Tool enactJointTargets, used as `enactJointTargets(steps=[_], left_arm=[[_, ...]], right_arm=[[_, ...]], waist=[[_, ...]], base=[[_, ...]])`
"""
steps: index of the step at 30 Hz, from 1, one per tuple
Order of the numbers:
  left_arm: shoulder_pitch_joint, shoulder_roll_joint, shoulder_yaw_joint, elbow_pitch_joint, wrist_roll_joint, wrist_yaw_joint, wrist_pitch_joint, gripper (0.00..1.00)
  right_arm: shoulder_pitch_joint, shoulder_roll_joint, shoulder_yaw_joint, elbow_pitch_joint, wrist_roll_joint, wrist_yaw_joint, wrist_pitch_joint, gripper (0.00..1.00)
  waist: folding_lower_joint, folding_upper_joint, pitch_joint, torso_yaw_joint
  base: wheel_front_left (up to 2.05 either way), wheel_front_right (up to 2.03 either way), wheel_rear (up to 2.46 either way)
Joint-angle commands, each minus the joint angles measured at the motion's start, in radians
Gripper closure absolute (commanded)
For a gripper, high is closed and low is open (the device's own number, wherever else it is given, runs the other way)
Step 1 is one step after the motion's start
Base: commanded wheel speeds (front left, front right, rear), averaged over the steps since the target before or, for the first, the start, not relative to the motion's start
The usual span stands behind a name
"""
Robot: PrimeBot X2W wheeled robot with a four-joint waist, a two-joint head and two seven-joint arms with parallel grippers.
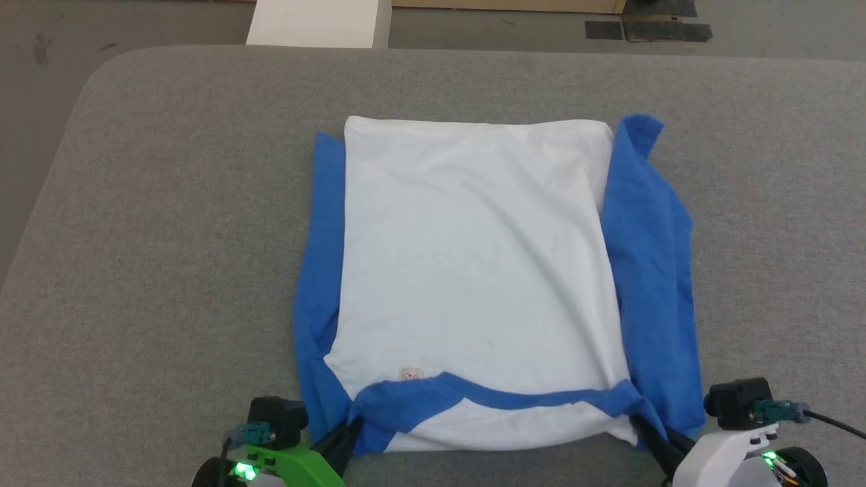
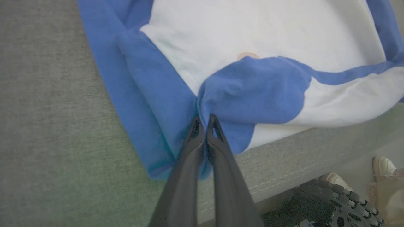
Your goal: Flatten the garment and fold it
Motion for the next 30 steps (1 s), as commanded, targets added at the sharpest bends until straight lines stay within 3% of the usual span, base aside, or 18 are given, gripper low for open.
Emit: enactJointTargets(steps=[1,2,8,13,19,23,26,30], left_arm=[[-0.019,-0.007,0.007,0.012,-0.002,-0.002,-0.014,0.25],[-0.021,-0.013,0.011,0.019,-0.005,0.001,-0.021,0.00],[-0.002,-0.016,0.047,-0.007,-0.029,0.027,-0.051,0.00],[0.050,0.003,0.098,-0.104,-0.078,0.056,-0.067,0.00],[0.082,0.026,0.214,-0.228,-0.029,0.147,-0.225,0.00],[0.079,-0.013,0.288,-0.262,0.069,0.198,-0.295,0.00],[0.073,-0.090,0.377,-0.305,0.191,0.221,-0.301,0.00],[0.098,-0.193,0.457,-0.352,0.391,0.198,-0.302,0.00]], right_arm=[[-0.027,0.006,0.003,0.012,-0.002,-0.002,-0.019,0.33],[-0.034,0.005,0.009,0.022,-0.004,-0.002,-0.026,0.00],[-0.045,-0.019,0.014,0.004,0.017,-0.002,-0.025,0.00],[-0.001,-0.031,-0.054,-0.085,0.032,-0.002,0.004,0.00],[0.047,0.040,-0.203,-0.245,-0.018,-0.002,-0.031,0.00],[0.041,0.109,-0.263,-0.314,-0.144,-0.002,-0.140,0.00],[0.029,0.164,-0.284,-0.328,-0.219,-0.002,-0.230,0.00],[0.011,0.200,-0.309,-0.294,-0.305,-0.002,-0.368,0.00]], waist=[[0.0001,0.0000,0.001,0.000],[0.0001,0.0000,0.001,0.000],[0.0001,0.0000,0.006,0.004],[0.0001,0.0000,0.010,0.013],[0.0001,0.0000,0.016,0.025],[0.0001,0.0000,0.017,0.027],[0.0001,0.0000,0.019,0.026],[0.0001,0.0000,0.019,0.023]], base=[[0.00,0.00,0.00],[0.00,0.00,0.00],[0.00,0.00,0.00],[0.00,0.00,0.00],[0.00,0.00,0.00],[0.00,0.00,0.00],[0.00,0.00,0.00],[0.00,0.00,0.00]])
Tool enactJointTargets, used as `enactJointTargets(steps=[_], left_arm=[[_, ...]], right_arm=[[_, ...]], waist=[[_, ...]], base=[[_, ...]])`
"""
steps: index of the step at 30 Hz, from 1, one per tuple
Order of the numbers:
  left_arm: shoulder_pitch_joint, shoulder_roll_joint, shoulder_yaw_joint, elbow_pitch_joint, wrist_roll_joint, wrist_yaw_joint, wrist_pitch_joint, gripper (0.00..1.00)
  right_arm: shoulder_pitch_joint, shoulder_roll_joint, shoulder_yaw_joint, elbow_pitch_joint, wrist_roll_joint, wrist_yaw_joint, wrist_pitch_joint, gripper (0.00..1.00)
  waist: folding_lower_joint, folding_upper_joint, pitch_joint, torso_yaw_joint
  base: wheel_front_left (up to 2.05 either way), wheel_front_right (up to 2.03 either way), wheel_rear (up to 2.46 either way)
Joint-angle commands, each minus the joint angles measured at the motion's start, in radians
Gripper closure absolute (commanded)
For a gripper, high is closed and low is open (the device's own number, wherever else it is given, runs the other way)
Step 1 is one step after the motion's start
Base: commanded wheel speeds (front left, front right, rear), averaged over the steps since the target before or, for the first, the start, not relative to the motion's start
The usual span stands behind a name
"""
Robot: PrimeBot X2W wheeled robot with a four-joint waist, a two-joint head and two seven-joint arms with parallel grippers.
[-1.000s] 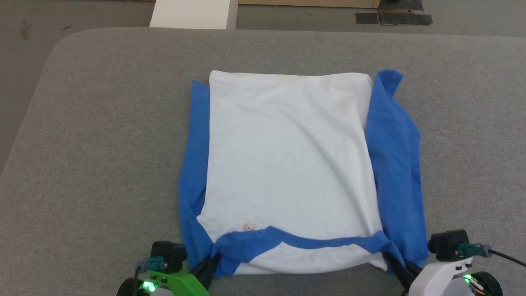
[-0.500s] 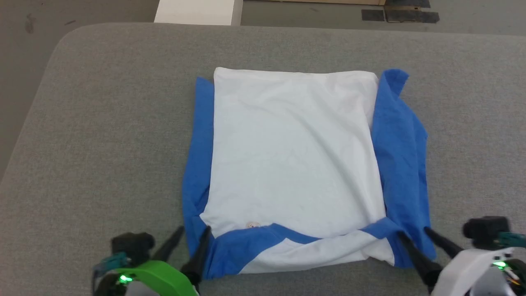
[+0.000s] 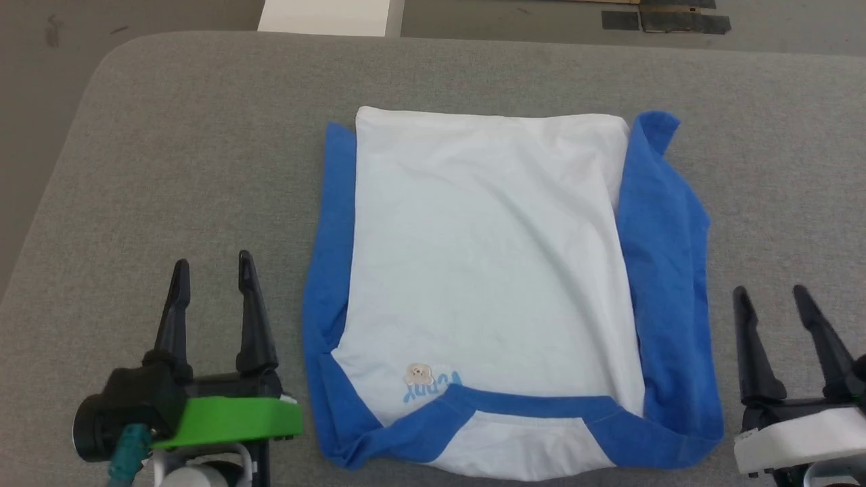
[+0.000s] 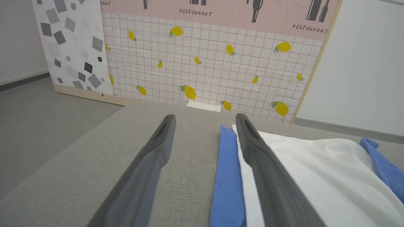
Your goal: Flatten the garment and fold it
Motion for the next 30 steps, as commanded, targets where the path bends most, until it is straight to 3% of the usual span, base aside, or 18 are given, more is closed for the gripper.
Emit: enactJointTargets(steps=[1,3,8,20,25,30], left_arm=[[0.020,-0.029,0.016,-0.012,0.049,-0.013,-0.007,0.00],[0.046,-0.084,0.045,-0.020,0.109,-0.039,-0.008,0.00],[0.105,-0.135,0.056,0.022,0.214,-0.107,-0.008,0.00],[0.101,-0.190,0.119,0.069,0.275,-0.225,-0.008,0.00],[0.028,-0.166,0.146,0.106,0.248,-0.302,-0.008,0.00],[-0.139,-0.087,0.168,0.164,0.207,-0.382,0.061,0.00]], right_arm=[[-0.018,0.010,-0.011,0.015,-0.018,-0.001,-0.045,0.00],[-0.020,0.018,-0.021,0.047,-0.041,-0.001,-0.112,0.00],[-0.013,0.021,-0.021,0.125,-0.063,-0.001,-0.211,0.00],[-0.018,0.021,-0.006,0.190,-0.044,-0.001,-0.257,0.00],[-0.035,0.021,0.006,0.190,-0.029,-0.001,-0.258,0.00],[-0.060,0.021,0.012,0.186,-0.012,-0.001,-0.258,0.00]], waist=[[0.0000,0.0000,-0.002,-0.001],[0.0000,0.0000,-0.006,0.000],[0.0000,0.0000,-0.018,0.000],[0.0000,0.0000,-0.015,0.001],[0.0000,0.0000,0.015,-0.009],[0.0000,0.0000,0.071,-0.031]], base=[[0.00,0.00,0.00],[0.00,0.00,0.00],[0.00,0.00,0.00],[0.00,0.00,0.00],[0.00,0.00,0.00],[0.00,0.00,0.00]])
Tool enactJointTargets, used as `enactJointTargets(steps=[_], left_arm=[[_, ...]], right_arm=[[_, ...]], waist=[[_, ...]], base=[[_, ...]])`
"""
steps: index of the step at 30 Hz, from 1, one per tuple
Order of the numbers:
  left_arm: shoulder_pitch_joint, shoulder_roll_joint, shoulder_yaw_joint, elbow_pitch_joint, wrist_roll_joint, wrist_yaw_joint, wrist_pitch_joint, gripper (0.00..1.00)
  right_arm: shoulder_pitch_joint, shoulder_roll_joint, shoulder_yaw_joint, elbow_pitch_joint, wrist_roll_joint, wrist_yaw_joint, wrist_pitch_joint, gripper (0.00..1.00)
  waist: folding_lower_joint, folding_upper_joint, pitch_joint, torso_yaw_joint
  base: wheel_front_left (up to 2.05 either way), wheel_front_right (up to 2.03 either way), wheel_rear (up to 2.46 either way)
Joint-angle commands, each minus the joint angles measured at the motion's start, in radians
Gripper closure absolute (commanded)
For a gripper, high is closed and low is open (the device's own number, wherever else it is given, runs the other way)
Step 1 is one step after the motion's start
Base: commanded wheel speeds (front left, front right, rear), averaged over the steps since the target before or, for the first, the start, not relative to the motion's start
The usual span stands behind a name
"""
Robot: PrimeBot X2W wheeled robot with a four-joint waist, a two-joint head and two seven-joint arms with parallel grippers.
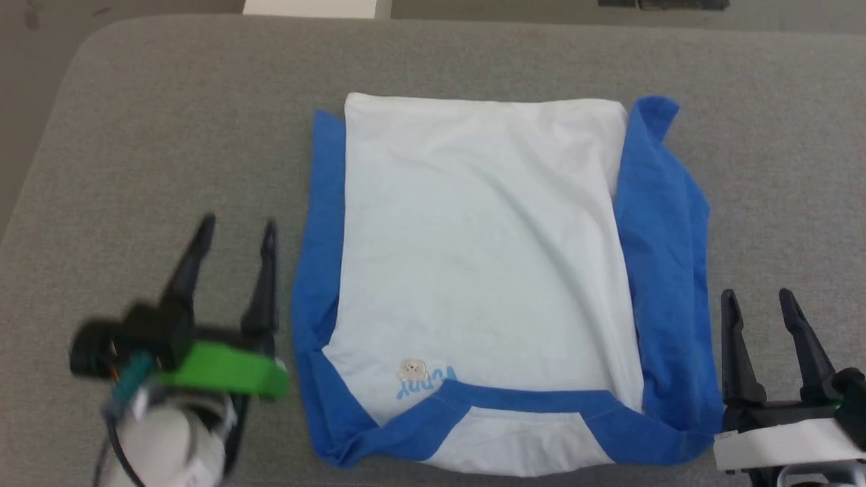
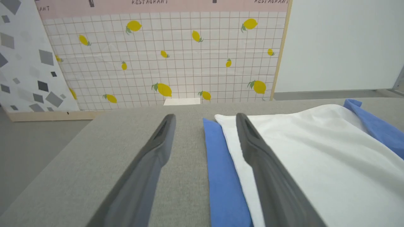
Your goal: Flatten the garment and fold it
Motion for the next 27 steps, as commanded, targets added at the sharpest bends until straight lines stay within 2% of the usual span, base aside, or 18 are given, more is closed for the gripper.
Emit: enactJointTargets(steps=[1,6,8,12,17,22,27], left_arm=[[-0.064,0.022,0.004,0.007,-0.021,-0.017,0.040,0.00],[-0.283,0.085,0.022,0.026,-0.130,-0.056,0.248,0.00],[-0.370,0.132,0.022,0.040,-0.145,-0.064,0.314,0.00],[-0.511,0.184,0.009,0.099,-0.231,-0.074,0.473,0.00],[-0.627,0.221,-0.029,0.174,-0.332,-0.078,0.665,0.00],[-0.685,0.242,-0.057,0.215,-0.377,-0.079,0.775,0.00],[-0.721,0.249,-0.072,0.249,-0.379,-0.075,0.820,0.00]], right_arm=[[-0.021,0.002,-0.004,-0.002,0.014,-0.001,-0.005,0.00],[-0.050,0.002,-0.014,-0.031,0.012,-0.001,-0.007,0.00],[-0.063,0.002,-0.013,-0.046,0.012,-0.001,-0.009,0.00],[-0.090,0.002,-0.013,-0.066,0.013,-0.001,-0.013,0.00],[-0.116,0.002,-0.014,-0.069,0.010,-0.001,-0.014,0.00],[-0.139,0.002,-0.010,-0.067,0.008,-0.001,-0.015,0.00],[-0.148,0.002,-0.020,-0.064,0.006,-0.001,-0.012,0.00]], waist=[[0.0000,0.0000,0.043,-0.019],[0.0000,0.0000,0.125,-0.035],[0.0000,0.0000,0.158,-0.040],[0.0000,0.0000,0.216,-0.048],[0.0000,0.0000,0.266,-0.052],[0.0000,0.0000,0.300,-0.067],[0.0000,0.0000,0.331,-0.081]], base=[[0.00,0.00,0.00],[0.00,0.00,0.00],[0.00,0.00,0.00],[0.00,0.00,0.00],[0.00,0.00,0.00],[0.00,0.00,0.00],[0.00,0.00,0.00]])
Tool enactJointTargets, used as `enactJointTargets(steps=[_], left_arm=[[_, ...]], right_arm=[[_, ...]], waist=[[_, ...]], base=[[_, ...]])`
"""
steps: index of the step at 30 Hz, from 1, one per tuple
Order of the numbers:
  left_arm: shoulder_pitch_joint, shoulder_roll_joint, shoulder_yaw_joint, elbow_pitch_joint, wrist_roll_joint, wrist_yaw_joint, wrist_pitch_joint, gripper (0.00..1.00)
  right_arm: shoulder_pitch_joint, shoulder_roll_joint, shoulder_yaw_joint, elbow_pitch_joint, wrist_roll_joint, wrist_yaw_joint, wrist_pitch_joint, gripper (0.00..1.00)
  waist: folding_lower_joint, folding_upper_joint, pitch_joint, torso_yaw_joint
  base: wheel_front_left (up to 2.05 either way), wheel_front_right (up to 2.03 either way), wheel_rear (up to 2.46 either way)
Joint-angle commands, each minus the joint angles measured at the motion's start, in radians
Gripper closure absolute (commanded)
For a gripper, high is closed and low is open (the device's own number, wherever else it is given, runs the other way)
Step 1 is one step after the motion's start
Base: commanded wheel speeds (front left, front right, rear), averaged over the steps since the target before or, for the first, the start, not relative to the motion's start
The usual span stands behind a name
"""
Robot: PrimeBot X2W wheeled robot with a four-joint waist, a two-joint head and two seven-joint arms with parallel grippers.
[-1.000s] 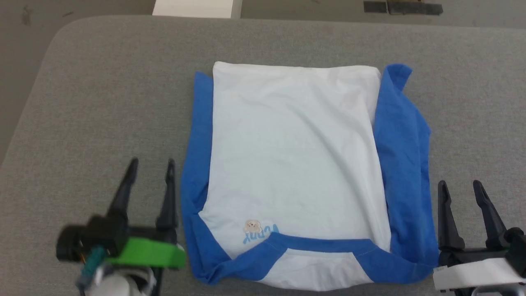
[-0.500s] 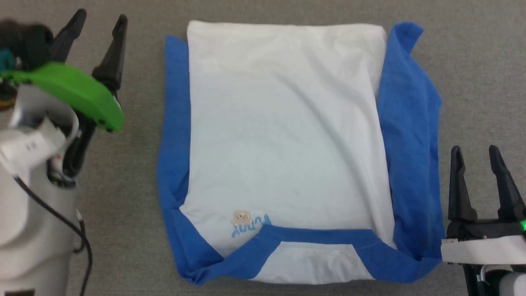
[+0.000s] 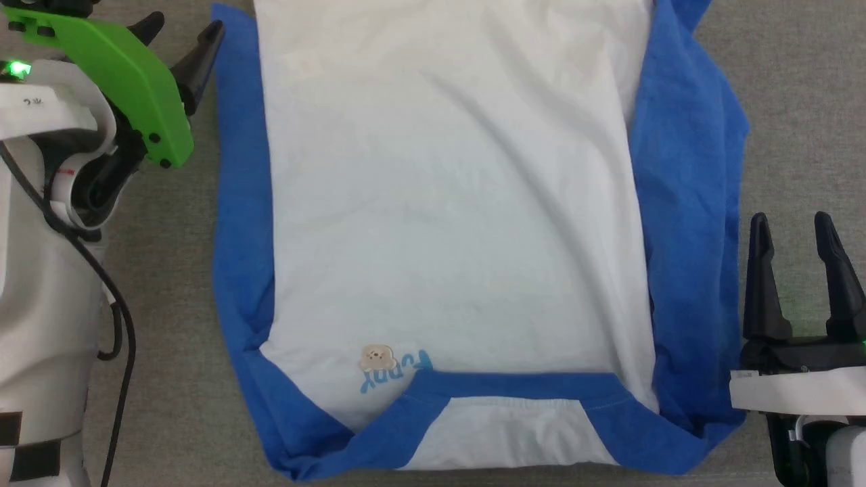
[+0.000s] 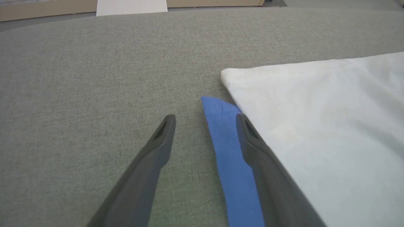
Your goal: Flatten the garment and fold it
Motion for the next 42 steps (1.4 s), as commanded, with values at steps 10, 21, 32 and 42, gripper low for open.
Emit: enactJointTargets(steps=[10,21,32,42], left_arm=[[-0.038,0.007,-0.016,0.031,-0.008,0.011,0.035,0.00],[-0.018,-0.004,-0.037,0.045,-0.070,0.014,0.126,0.06],[-0.012,0.009,-0.059,0.023,-0.110,-0.002,0.058,1.00],[0.081,0.018,-0.004,-0.010,-0.113,-0.005,-0.170,1.00]], right_arm=[[-0.026,0.002,-0.015,0.002,-0.002,-0.001,-0.004,0.00],[-0.038,0.002,-0.021,-0.002,-0.005,-0.001,0.004,0.00],[-0.052,0.002,-0.017,0.023,-0.001,-0.001,0.006,0.00],[-0.009,0.002,-0.016,0.066,0.007,-0.001,-0.003,0.00]], waist=[[-0.0002,-0.0001,0.058,-0.017],[-0.0002,-0.0001,0.083,-0.014],[-0.0002,-0.0001,0.059,-0.016],[-0.0002,-0.0001,-0.108,0.009]], base=[[0.00,0.00,0.00],[0.00,0.00,0.00],[0.00,0.00,0.00],[0.00,0.00,0.00]])
